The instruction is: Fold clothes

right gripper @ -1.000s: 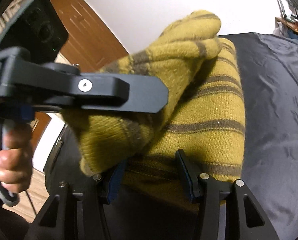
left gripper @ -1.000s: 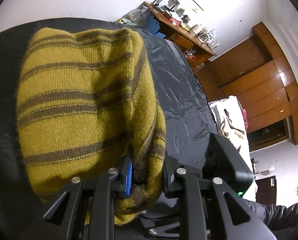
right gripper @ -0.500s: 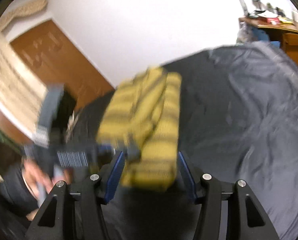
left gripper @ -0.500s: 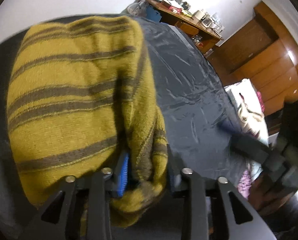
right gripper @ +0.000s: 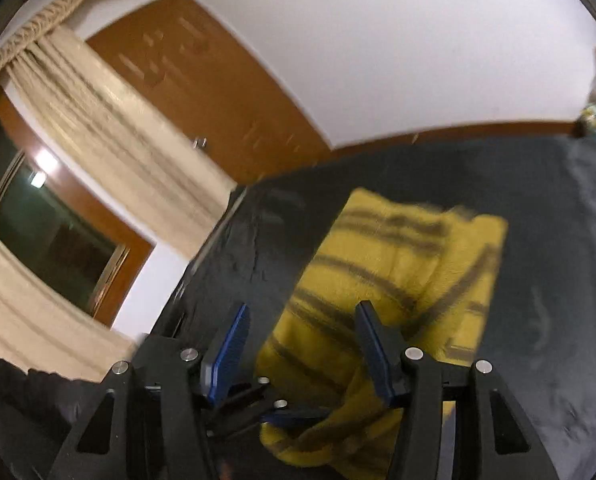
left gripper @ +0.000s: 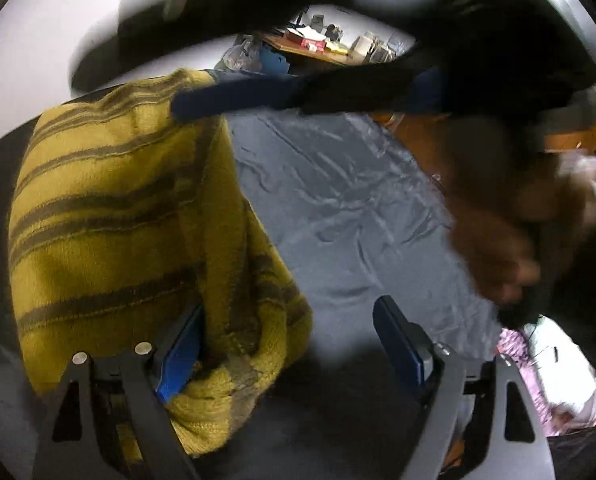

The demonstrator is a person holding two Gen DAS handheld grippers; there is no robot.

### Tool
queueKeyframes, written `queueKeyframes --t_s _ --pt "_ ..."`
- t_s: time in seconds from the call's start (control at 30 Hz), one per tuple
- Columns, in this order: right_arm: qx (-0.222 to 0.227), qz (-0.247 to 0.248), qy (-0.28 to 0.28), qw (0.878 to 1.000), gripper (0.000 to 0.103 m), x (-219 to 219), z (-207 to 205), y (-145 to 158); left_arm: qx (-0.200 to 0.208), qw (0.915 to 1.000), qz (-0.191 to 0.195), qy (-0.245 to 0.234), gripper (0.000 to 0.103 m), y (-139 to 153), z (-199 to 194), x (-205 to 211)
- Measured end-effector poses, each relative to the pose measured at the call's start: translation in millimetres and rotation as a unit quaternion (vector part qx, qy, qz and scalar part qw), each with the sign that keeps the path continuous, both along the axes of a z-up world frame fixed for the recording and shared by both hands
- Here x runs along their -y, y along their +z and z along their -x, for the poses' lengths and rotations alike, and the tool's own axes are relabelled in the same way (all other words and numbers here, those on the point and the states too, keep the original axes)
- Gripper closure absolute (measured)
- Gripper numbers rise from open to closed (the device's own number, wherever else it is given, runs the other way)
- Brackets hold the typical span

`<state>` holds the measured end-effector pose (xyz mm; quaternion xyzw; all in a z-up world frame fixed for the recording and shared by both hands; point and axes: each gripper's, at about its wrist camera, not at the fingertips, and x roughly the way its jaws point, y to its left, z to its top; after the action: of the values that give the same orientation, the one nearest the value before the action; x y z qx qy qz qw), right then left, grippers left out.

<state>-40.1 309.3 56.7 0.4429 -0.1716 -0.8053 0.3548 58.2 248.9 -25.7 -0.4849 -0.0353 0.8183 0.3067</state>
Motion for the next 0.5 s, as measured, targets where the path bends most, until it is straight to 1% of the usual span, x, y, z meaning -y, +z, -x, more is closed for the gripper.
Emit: queueKeyframes --t_s 0.1,0.13,0.17,0.27,0.3,0.37,0.43,0.5 --pt "0.027 -0.032 0.030 0.999 0.046 7 9 -31 0.003 0.9999 -0.008 0.006 0.018 4 -4 6" --pt "0.031 -0.059 0.031 0.997 0.046 9 11 -39 0.004 0.9999 -0.012 0.007 0.018 6 -5 9" --pt "0.026 -0.089 0.035 0.995 0.046 12 9 -47 0.005 0.9998 -0.019 0.007 0.018 10 -7 12" --pt "-0.021 -0.154 0.042 0.987 0.046 21 -4 -55 0.006 0.9992 -0.038 0.007 0.018 22 -15 24" --pt "-0.029 -0.168 0.040 0.984 0.046 23 -6 -56 0.005 0.9991 -0.041 0.007 0.018 26 -19 28" --pt "-0.051 -0.207 0.035 0.976 0.046 30 -10 -62 0.008 0.9992 -0.037 0.013 0.018 28 -24 38" --pt "-0.076 -0.246 0.035 0.966 0.046 36 -17 -64 0.021 0.9986 -0.033 0.034 0.018 23 -25 56" --pt "-0.085 -0.255 0.030 0.963 0.046 39 -20 -65 0.038 0.9969 -0.028 0.063 0.018 15 -26 74"
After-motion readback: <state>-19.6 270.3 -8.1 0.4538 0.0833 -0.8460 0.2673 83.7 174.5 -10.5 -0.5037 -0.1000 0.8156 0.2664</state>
